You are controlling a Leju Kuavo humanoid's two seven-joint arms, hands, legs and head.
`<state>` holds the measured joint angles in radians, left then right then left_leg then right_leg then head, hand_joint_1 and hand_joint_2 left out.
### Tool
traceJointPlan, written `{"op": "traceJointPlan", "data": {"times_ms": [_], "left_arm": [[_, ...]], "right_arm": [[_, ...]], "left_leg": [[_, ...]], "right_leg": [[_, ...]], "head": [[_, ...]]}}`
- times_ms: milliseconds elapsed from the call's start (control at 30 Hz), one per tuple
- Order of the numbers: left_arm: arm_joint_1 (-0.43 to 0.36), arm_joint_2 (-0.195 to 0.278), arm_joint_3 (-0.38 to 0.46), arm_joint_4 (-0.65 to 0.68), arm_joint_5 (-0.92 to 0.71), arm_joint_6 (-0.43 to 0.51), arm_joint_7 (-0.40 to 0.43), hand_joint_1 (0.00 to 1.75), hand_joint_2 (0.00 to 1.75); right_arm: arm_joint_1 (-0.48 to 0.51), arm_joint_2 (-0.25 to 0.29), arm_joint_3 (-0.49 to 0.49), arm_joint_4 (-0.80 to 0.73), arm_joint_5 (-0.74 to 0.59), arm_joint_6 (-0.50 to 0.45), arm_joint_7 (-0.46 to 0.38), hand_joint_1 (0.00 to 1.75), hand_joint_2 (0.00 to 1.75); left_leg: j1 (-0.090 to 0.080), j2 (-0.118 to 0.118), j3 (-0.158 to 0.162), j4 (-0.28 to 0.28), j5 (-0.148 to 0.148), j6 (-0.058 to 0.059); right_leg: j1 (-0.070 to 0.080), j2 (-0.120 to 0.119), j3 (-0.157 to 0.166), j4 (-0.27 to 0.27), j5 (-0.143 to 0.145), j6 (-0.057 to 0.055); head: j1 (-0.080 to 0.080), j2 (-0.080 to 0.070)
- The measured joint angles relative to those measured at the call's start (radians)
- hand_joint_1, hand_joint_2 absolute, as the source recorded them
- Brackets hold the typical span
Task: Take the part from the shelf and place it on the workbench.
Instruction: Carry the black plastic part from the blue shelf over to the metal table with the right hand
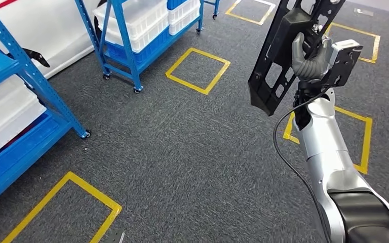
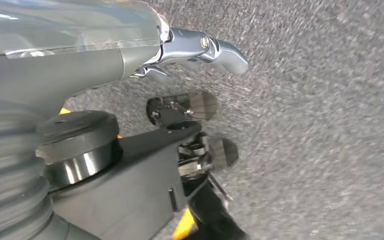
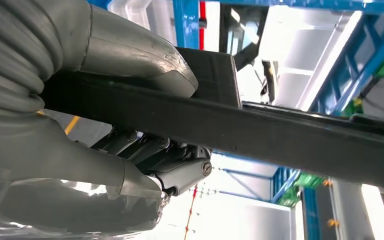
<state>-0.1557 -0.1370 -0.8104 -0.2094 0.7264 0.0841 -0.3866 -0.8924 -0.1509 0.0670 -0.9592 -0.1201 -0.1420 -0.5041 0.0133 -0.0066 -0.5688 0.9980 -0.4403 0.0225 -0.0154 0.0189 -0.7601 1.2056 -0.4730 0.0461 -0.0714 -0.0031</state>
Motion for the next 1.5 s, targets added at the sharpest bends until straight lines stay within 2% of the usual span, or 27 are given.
{"op": "traceJointPlan", "data": {"times_ms": [67, 100, 167, 233, 267, 333, 367, 433, 500, 567, 600, 633, 733, 800, 867, 933, 1000, 1033, 1067, 1133, 1167, 1200, 1267, 1300, 1367, 1433, 1500], "left_arm": [[0.009, 0.000, 0.000, 0.000, -0.001, -0.004, -0.001, 0.00, 1.75], [0.011, 0.001, 0.000, 0.000, -0.002, -0.006, -0.002, 0.00, 1.75], [0.013, 0.000, 0.000, 0.000, -0.002, -0.008, -0.002, 0.00, 1.75], [0.012, 0.000, 0.000, 0.000, -0.002, -0.009, -0.003, 0.00, 1.75], [0.012, -0.001, 0.000, 0.000, -0.002, -0.009, -0.004, 0.00, 1.75], [0.012, -0.002, -0.001, 0.000, -0.003, -0.010, -0.005, 0.00, 1.75], [0.011, -0.002, -0.001, 0.000, -0.003, -0.011, -0.005, 0.00, 1.75], [0.010, -0.002, -0.001, 0.000, -0.004, -0.013, -0.006, 0.00, 1.75], [0.011, -0.002, -0.001, 0.000, -0.006, -0.015, -0.006, 0.00, 1.75], [0.012, -0.002, -0.001, 0.000, -0.008, -0.017, -0.004, 0.00, 1.75], [0.012, -0.002, -0.001, 0.000, -0.010, -0.018, -0.003, 0.00, 1.75], [0.011, -0.002, -0.001, 0.000, -0.011, -0.020, -0.002, 0.00, 1.75], [0.002, -0.001, -0.001, 0.000, -0.017, -0.022, 0.001, 0.00, 1.75], [-0.004, 0.000, -0.001, 0.000, -0.018, -0.022, 0.002, 0.00, 1.75], [-0.008, 0.000, -0.001, 0.000, -0.019, -0.022, 0.003, 0.00, 1.75], [-0.012, 0.000, -0.001, 0.000, -0.020, -0.021, 0.003, 0.00, 1.75], [-0.013, -0.001, -0.001, 0.000, -0.020, -0.022, 0.003, 0.00, 1.75], [-0.012, 0.000, -0.001, 0.000, -0.020, -0.022, 0.003, 0.00, 1.75], [-0.011, 0.000, -0.001, 0.000, -0.020, -0.022, 0.003, 0.00, 1.75], [-0.011, 0.001, -0.002, 0.000, -0.020, -0.022, 0.003, 0.00, 1.75], [-0.011, 0.001, -0.002, 0.000, -0.020, -0.023, 0.003, 0.00, 1.75], [-0.012, 0.001, -0.002, 0.000, -0.020, -0.024, 0.003, 0.00, 1.75], [-0.012, 0.002, -0.001, 0.000, -0.020, -0.026, 0.003, 0.00, 1.75], [-0.013, 0.002, -0.001, 0.000, -0.020, -0.027, 0.003, 0.00, 1.75], [-0.015, 0.000, -0.001, 0.000, -0.021, -0.028, 0.005, 0.00, 1.75], [-0.017, -0.001, -0.001, 0.000, -0.023, -0.028, 0.009, 0.00, 1.75], [-0.015, -0.002, -0.001, 0.000, -0.025, -0.028, 0.013, 0.00, 1.75]], "right_arm": [[0.020, 0.000, 0.003, 0.000, -0.002, -0.003, -0.003, 1.75, 1.75], [0.030, 0.000, 0.003, -0.001, -0.002, -0.005, -0.004, 1.75, 1.75], [0.040, 0.000, 0.005, -0.003, -0.002, -0.009, -0.006, 1.75, 1.75], [0.041, 0.002, 0.007, -0.009, -0.001, -0.013, -0.007, 1.75, 1.75], [0.041, 0.004, 0.009, -0.013, 0.001, -0.015, -0.006, 1.75, 1.75], [0.042, 0.008, 0.012, -0.017, 0.005, -0.017, -0.002, 1.75, 1.75], [0.041, 0.009, 0.012, -0.017, 0.007, -0.017, 0.000, 1.75, 1.75], [0.039, 0.013, 0.014, -0.018, 0.010, -0.017, 0.004, 1.75, 1.75], [0.038, 0.018, 0.018, -0.018, 0.012, -0.017, 0.005, 1.75, 1.75], [0.039, 0.021, 0.019, -0.017, 0.014, -0.017, 0.005, 1.75, 1.75], [0.039, 0.021, 0.020, -0.016, 0.015, -0.017, 0.005, 1.75, 1.75], [0.039, 0.021, 0.020, -0.015, 0.017, -0.017, 0.005, 1.75, 1.75], [0.031, 0.024, 0.020, -0.011, 0.020, -0.016, 0.005, 1.75, 1.75], [0.018, 0.024, 0.020, 0.001, 0.021, -0.014, 0.005, 1.75, 1.75], [0.005, 0.022, 0.020, 0.013, 0.021, -0.013, 0.005, 1.75, 1.75], [-0.008, 0.019, 0.020, 0.022, 0.022, -0.013, 0.005, 1.75, 1.75], [-0.019, 0.019, 0.020, 0.031, 0.023, -0.012, 0.006, 1.75, 1.75], [-0.022, 0.020, 0.020, 0.036, 0.023, -0.012, 0.006, 1.75, 1.75], [-0.023, 0.020, 0.020, 0.041, 0.023, -0.012, 0.006, 1.75, 1.75], [-0.023, 0.020, 0.020, 0.052, 0.023, -0.012, 0.006, 1.75, 1.75], [-0.023, 0.021, 0.020, 0.057, 0.023, -0.011, 0.005, 1.75, 1.75], [-0.026, 0.021, 0.020, 0.060, 0.023, -0.009, 0.005, 1.75, 1.75], [-0.033, 0.023, 0.021, 0.066, 0.023, -0.004, 0.003, 1.75, 1.75], [-0.039, 0.025, 0.021, 0.069, 0.023, -0.003, 0.002, 1.75, 1.75], [-0.049, 0.025, 0.021, 0.077, 0.023, -0.002, -0.002, 1.75, 1.75], [-0.057, 0.025, 0.022, 0.086, 0.023, -0.003, -0.008, 1.75, 1.75], [-0.061, 0.027, 0.024, 0.095, 0.022, -0.003, -0.014, 1.75, 1.75]], "left_leg": [[-0.001, 0.028, 0.000, 0.002, -0.001, 0.000], [-0.001, 0.042, 0.000, 0.004, -0.002, -0.001], [-0.002, 0.064, -0.001, 0.012, -0.008, -0.007], [-0.007, 0.081, -0.004, 0.022, -0.016, -0.017], [-0.011, 0.089, -0.005, 0.025, -0.019, -0.022], [-0.013, 0.106, -0.005, 0.027, -0.021, -0.030], [-0.011, 0.103, -0.006, 0.032, -0.028, -0.035], [-0.006, 0.067, -0.024, 0.083, -0.077, -0.042], [-0.004, 0.024, -0.068, 0.207, -0.160, -0.044], [-0.005, 0.014, -0.100, 0.307, -0.207, -0.041], [-0.005, 0.012, -0.092, 0.307, -0.204, -0.037], [-0.005, 0.007, -0.063, 0.265, -0.184, -0.032], [-0.008, -0.048, 0.049, 0.069, -0.119, -0.018], [-0.017, -0.062, 0.062, 0.034, -0.105, -0.012], [-0.021, -0.036, 0.058, 0.028, -0.082, -0.001], [-0.020, -0.009, 0.046, 0.014, -0.051, 0.012], [-0.020, 0.017, 0.021, 0.007, -0.024, 0.020], [-0.020, 0.030, 0.006, 0.006, -0.013, 0.021], [-0.021, 0.044, -0.010, 0.007, -0.003, 0.020], [-0.021, 0.070, -0.043, 0.010, 0.017, 0.016], [-0.020, 0.082, -0.059, 0.014, 0.025, 0.013], [-0.021, 0.094, -0.072, 0.018, 0.032, 0.009], [-0.024, 0.117, -0.087, 0.028, 0.041, -0.001], [-0.024, 0.129, -0.089, 0.030, 0.045, -0.007], [-0.022, 0.145, -0.090, 0.031, 0.052, -0.020], [-0.016, 0.102, -0.103, 0.060, 0.020, -0.033], [-0.013, 0.034, -0.136, 0.161, -0.064, -0.039]], "right_leg": [[-0.007, -0.013, -0.041, 0.087, -0.025, 0.007], [-0.010, -0.017, -0.034, 0.077, -0.012, 0.010], [-0.013, -0.040, 0.033, -0.044, 0.044, 0.012], [-0.006, -0.069, 0.091, -0.149, 0.080, 0.002], [-0.002, -0.074, 0.099, -0.168, 0.084, -0.005], [0.002, -0.058, 0.094, -0.169, 0.087, -0.020], [0.001, -0.049, 0.091, -0.171, 0.091, -0.026], [-0.002, -0.034, 0.085, -0.174, 0.100, -0.041], [0.000, -0.017, 0.072, -0.175, 0.112, -0.052], [0.004, 0.007, 0.053, -0.175, 0.127, -0.056], [0.005, 0.021, 0.042, -0.175, 0.137, -0.055], [0.005, 0.035, 0.032, -0.175, 0.147, -0.053], [0.004, 0.071, 0.008, -0.175, 0.178, -0.039], [0.001, 0.088, 0.004, -0.183, 0.198, -0.024], [-0.003, 0.100, 0.003, -0.198, 0.217, -0.011], [-0.002, 0.064, -0.011, -0.174, 0.173, -0.006], [-0.002, 0.010, -0.038, -0.067, 0.061, 0.000], [-0.004, -0.003, -0.048, -0.002, 0.017, 0.005], [-0.008, -0.008, -0.050, 0.054, -0.002, 0.011], [-0.015, -0.017, -0.019, 0.086, 0.027, 0.020], [-0.017, -0.028, 0.021, 0.056, 0.049, 0.024], [-0.016, -0.051, 0.072, -0.002, 0.048, 0.026], [-0.004, -0.091, 0.163, -0.126, 0.011, 0.013], [0.003, -0.098, 0.183, -0.162, -0.008, 0.002], [0.008, -0.079, 0.181, -0.177, -0.002, -0.025], [0.005, -0.058, 0.168, -0.184, 0.016, -0.047], [0.005, -0.036, 0.146, -0.187, 0.035, -0.063]], "head": [[0.000, 0.000], [0.000, 0.000], [0.000, 0.000], [0.000, 0.000], [0.000, 0.000], [0.000, 0.000], [0.000, 0.000], [0.000, 0.000], [0.000, 0.000], [0.000, 0.000], [0.000, 0.000], [0.000, 0.000], [0.000, 0.000], [-0.001, 0.000], [-0.001, 0.000], [0.000, 0.000], [0.000, 0.000], [0.000, 0.000], [0.000, 0.000], [0.000, 0.000], [0.000, 0.000], [0.000, 0.000], [-0.001, 0.000], [-0.001, 0.000], [-0.001, 0.000], [-0.001, 0.000], [-0.002, 0.000]]}}
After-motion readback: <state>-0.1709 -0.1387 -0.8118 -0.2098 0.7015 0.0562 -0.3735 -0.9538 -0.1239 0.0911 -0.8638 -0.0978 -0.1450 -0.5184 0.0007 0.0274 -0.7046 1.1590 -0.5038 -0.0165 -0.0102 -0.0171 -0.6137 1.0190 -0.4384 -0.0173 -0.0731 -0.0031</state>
